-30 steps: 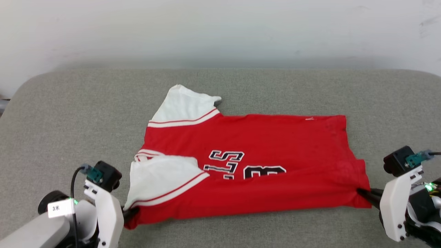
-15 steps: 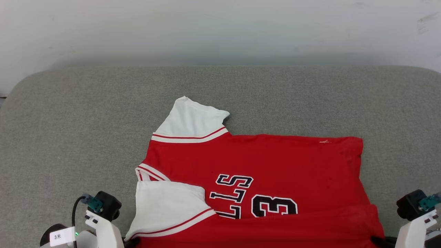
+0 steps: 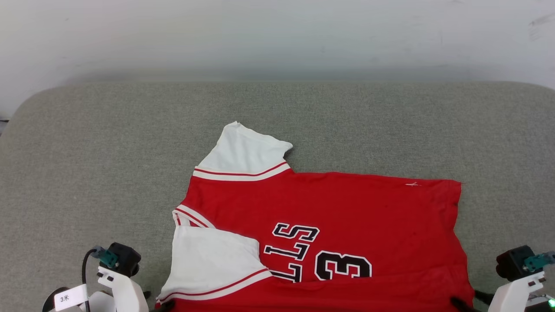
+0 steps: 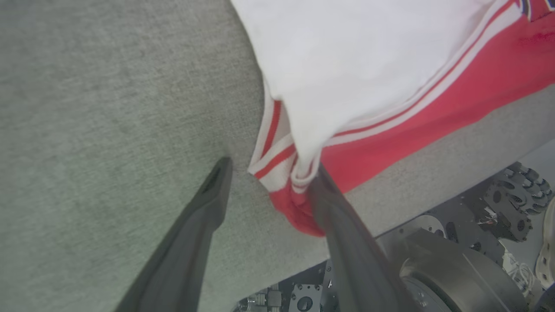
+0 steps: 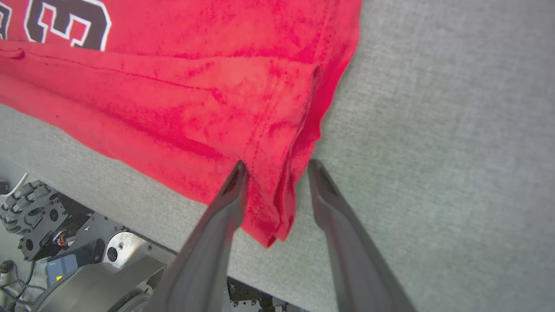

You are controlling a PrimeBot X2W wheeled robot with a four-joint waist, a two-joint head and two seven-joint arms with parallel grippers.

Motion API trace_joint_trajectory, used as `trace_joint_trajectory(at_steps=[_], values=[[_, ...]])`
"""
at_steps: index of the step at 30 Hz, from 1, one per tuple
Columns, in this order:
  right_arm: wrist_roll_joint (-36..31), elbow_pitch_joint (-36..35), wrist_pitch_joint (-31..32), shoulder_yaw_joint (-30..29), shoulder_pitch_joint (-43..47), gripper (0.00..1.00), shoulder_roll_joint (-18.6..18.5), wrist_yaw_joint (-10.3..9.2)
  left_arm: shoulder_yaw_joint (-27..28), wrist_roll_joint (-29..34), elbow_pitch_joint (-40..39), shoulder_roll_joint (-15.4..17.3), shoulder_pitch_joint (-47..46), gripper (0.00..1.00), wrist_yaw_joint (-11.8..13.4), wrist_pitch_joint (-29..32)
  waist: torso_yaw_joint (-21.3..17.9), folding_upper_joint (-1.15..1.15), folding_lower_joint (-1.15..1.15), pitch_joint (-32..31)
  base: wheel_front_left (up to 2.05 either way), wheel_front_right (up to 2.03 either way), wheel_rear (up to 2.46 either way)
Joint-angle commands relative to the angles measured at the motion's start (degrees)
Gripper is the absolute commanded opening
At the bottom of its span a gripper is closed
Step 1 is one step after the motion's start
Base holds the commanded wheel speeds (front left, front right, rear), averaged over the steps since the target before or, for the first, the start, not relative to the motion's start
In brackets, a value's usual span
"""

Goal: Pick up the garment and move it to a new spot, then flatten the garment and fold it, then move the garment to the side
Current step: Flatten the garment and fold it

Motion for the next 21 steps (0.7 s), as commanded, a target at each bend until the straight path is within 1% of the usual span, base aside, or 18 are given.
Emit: trace_joint_trajectory(at_steps=[1, 4, 8, 12, 14, 17, 19, 21], values=[[-1.24, -0.41, -1.93, -1.06, 0.70, 1.00, 0.32, -0.09, 0.55, 0.54, 0.01, 0.71, 0.66, 1.00, 0.34, -1.04, 0.15, 0.00, 0.00, -0.67, 0.00, 0.00, 0.00], [-2.55, -2.05, -5.59, -3.53, 1.04, 1.00, 1.54, -0.07, 1.26, 1.09, -1.32, 1.77, 0.58, 1.00, 1.01, -2.49, 0.07, 0.00, 0.00, -1.54, 0.00, 0.00, 0.00], [-5.79, -5.26, -11.58, -8.17, 1.04, 1.00, 4.08, -0.07, 3.49, 2.68, -4.17, 3.37, -0.99, 1.00, 2.40, -6.49, -0.31, 0.00, 0.00, -2.30, 0.00, 0.00, 0.00], [-11.39, -8.15, -20.05, -13.62, -0.02, 1.00, 8.96, -0.07, 5.70, 5.31, -5.51, 4.38, -2.70, 1.00, 4.26, -11.17, -1.12, 0.00, 0.00, -2.64, 0.00, 0.00, 0.00], [-14.28, -9.50, -24.14, -16.19, -0.39, 1.00, 12.02, -0.07, 6.76, 6.74, -5.72, 4.76, -4.11, 1.00, 4.98, -12.93, -1.67, 0.00, 0.00, -2.59, 0.00, 0.00, 0.00], [-18.08, -11.71, -29.26, -19.50, -0.58, 1.00, 16.24, -0.07, 8.42, 8.41, -5.68, 4.28, -7.18, 1.00, 5.69, -15.12, -2.59, 0.00, 0.00, -2.12, 0.00, 0.00, 0.00], [-20.22, -13.44, -31.88, -20.49, -0.79, 1.00, 18.59, -0.07, 9.46, 9.15, -5.25, 3.68, -9.70, 1.00, 5.58, -15.93, -3.42, 0.00, 0.00, -1.41, 0.00, 0.00, 0.00], [-22.00, -14.92, -33.85, -20.36, -1.13, 1.00, 20.23, -0.07, 9.80, 10.57, -4.47, 3.46, -12.85, 1.00, 4.91, -15.52, -4.44, 0.00, 0.00, -0.29, 0.00, 0.00, 0.00]])
